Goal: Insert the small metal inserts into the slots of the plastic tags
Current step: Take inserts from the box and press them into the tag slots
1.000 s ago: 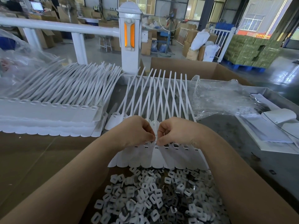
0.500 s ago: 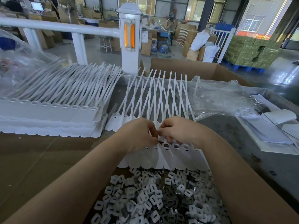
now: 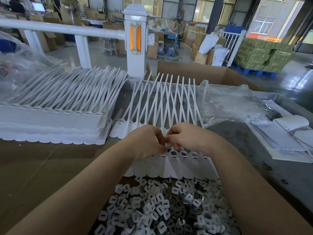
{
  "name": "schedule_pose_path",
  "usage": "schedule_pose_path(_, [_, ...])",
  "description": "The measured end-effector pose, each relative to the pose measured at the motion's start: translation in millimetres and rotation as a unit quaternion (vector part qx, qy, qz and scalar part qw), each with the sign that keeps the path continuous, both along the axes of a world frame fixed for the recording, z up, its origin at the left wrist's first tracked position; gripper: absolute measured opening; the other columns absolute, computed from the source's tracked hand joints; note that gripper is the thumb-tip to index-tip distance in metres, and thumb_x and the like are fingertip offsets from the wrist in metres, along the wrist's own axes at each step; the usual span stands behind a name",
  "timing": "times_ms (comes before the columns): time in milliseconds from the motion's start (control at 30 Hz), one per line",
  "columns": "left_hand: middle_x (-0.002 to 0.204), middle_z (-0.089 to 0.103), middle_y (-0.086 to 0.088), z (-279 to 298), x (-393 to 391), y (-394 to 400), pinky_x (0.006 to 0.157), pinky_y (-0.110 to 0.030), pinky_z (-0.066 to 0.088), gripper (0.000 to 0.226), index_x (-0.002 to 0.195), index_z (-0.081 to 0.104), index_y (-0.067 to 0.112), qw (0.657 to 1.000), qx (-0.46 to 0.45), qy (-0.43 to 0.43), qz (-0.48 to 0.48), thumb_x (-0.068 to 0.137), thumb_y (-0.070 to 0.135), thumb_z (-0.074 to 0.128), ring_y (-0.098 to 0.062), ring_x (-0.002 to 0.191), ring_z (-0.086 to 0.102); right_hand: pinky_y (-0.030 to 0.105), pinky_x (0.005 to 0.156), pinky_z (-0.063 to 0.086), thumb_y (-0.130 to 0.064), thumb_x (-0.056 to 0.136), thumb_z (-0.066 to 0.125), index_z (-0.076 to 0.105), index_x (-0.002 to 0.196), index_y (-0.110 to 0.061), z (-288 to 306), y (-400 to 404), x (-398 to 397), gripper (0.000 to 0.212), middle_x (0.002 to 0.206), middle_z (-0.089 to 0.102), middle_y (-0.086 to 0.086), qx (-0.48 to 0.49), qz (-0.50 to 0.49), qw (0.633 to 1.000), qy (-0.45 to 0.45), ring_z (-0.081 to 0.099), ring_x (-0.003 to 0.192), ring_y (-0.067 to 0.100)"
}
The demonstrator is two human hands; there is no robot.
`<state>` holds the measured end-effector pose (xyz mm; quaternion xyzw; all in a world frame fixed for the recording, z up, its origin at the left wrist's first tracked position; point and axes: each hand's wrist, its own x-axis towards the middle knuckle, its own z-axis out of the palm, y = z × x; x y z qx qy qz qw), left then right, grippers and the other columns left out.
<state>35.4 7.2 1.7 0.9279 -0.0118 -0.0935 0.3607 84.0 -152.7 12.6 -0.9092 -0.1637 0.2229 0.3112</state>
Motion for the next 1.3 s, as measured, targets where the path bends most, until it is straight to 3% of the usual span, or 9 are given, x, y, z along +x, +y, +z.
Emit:
schedule_pose_path(233, [0.105, 0.045, 0.007, -1, -1, -1, 0.1, -0.041, 0.027, 0.024, 0.083, 0.053, 0.037, 0.985, 0.168, -0.051, -0.005, 0.08, 0.055, 0.068, -0.016, 0.105, 0.036, 0.027, 0.053, 0.044, -0.034, 0.098, 0.058, 0.065, 0.096, -0.024, -1, 0, 0, 0.012, 0.069, 0.065, -0.001, -0.007, 0.001, 1.0, -0.009, 0.053, 0.053, 0.011])
schedule_pose_path(400, [0.091, 0.044, 0.017, 1, -4, 0, 0.09, -0.033, 0.029, 0.021, 0.076, 0.051, 0.042, 0.976, 0.149, -0.122, -0.097, 0.087, 0.036, 0.068, -0.009, 0.097, 0.042, 0.03, 0.052, 0.043, -0.026, 0.098, 0.057, 0.067, 0.094, -0.02, 2, -5, 0, 0.012, 0.063, 0.067, -0.001, 0.04, -0.023, 0.999, 0.019, 0.052, 0.058, 0.019])
schedule_pose_path(533, [0.095, 0.06, 0.016, 7, -14, -9, 0.078, -0.023, 0.046, 0.016, 0.081, 0.07, 0.03, 0.961, 0.045, -0.187, -0.201, 0.087, 0.015, 0.07, 0.0, 0.086, 0.056, 0.04, 0.066, 0.05, -0.014, 0.1, 0.053, 0.069, 0.095, -0.011, 3, -12, 3, 0.017, 0.077, 0.068, 0.011, 0.12, -0.077, 0.989, 0.04, 0.057, 0.065, 0.025])
schedule_pose_path(667, [0.094, 0.069, 0.014, 13, -35, -44, 0.079, -0.018, 0.05, 0.01, 0.095, 0.076, 0.023, 0.932, -0.036, -0.17, -0.317, 0.086, 0.02, 0.073, 0.0, 0.084, 0.062, 0.022, 0.057, 0.048, -0.014, 0.094, 0.064, 0.072, 0.091, -0.007, 5, -19, 7, 0.01, 0.072, 0.067, 0.006, 0.192, -0.102, 0.972, 0.091, 0.055, 0.06, 0.011])
schedule_pose_path(733, [0.1, 0.07, 0.01, 8, -41, -58, 0.08, -0.022, 0.051, 0.019, 0.104, 0.076, 0.022, 0.922, -0.019, -0.181, -0.341, 0.086, 0.029, 0.074, -0.003, 0.086, 0.061, 0.021, 0.054, 0.045, -0.016, 0.094, 0.064, 0.071, 0.091, -0.008, 5, -21, 8, 0.011, 0.068, 0.068, 0.004, 0.181, -0.095, 0.975, 0.086, 0.053, 0.057, 0.01])
schedule_pose_path(833, [0.104, 0.068, 0.007, 0, -44, -66, 0.082, -0.031, 0.052, 0.021, 0.108, 0.076, 0.025, 0.92, 0.017, -0.191, -0.343, 0.088, 0.033, 0.071, -0.004, 0.089, 0.057, 0.022, 0.056, 0.044, -0.016, 0.095, 0.062, 0.07, 0.09, -0.008, 3, -21, 8, 0.012, 0.066, 0.068, 0.002, 0.185, -0.087, 0.976, 0.079, 0.053, 0.058, 0.01])
schedule_pose_path(1000, [0.098, 0.074, 0.004, -2, -41, -64, 0.075, -0.008, 0.046, 0.013, 0.097, 0.079, 0.015, 0.939, -0.047, -0.147, -0.309, 0.086, 0.018, 0.074, 0.0, 0.083, 0.061, 0.021, 0.057, 0.045, -0.018, 0.096, 0.061, 0.071, 0.089, -0.009, 3, -21, 8, 0.015, 0.066, 0.069, 0.001, 0.183, -0.082, 0.977, 0.075, 0.054, 0.057, 0.008])
schedule_pose_path(1200, [0.084, 0.074, 0.022, -2, -33, -52, 0.068, -0.005, 0.048, 0.012, 0.093, 0.08, 0.02, 0.958, -0.141, -0.067, -0.242, 0.081, 0.017, 0.08, 0.01, 0.074, 0.065, 0.018, 0.053, 0.046, -0.018, 0.097, 0.062, 0.071, 0.091, -0.006, 5, -20, 6, 0.015, 0.065, 0.066, 0.0, 0.186, -0.084, 0.976, 0.08, 0.053, 0.057, 0.008])
schedule_pose_path(1300, [0.077, 0.074, 0.016, 5, -24, -40, 0.065, -0.006, 0.049, 0.012, 0.09, 0.08, 0.029, 0.964, -0.176, -0.043, -0.195, 0.083, 0.018, 0.077, 0.004, 0.07, 0.067, 0.026, 0.066, 0.052, -0.016, 0.097, 0.061, 0.072, 0.095, -0.004, 5, -20, 6, 0.016, 0.075, 0.068, 0.005, 0.195, -0.084, 0.974, 0.074, 0.059, 0.069, 0.015])
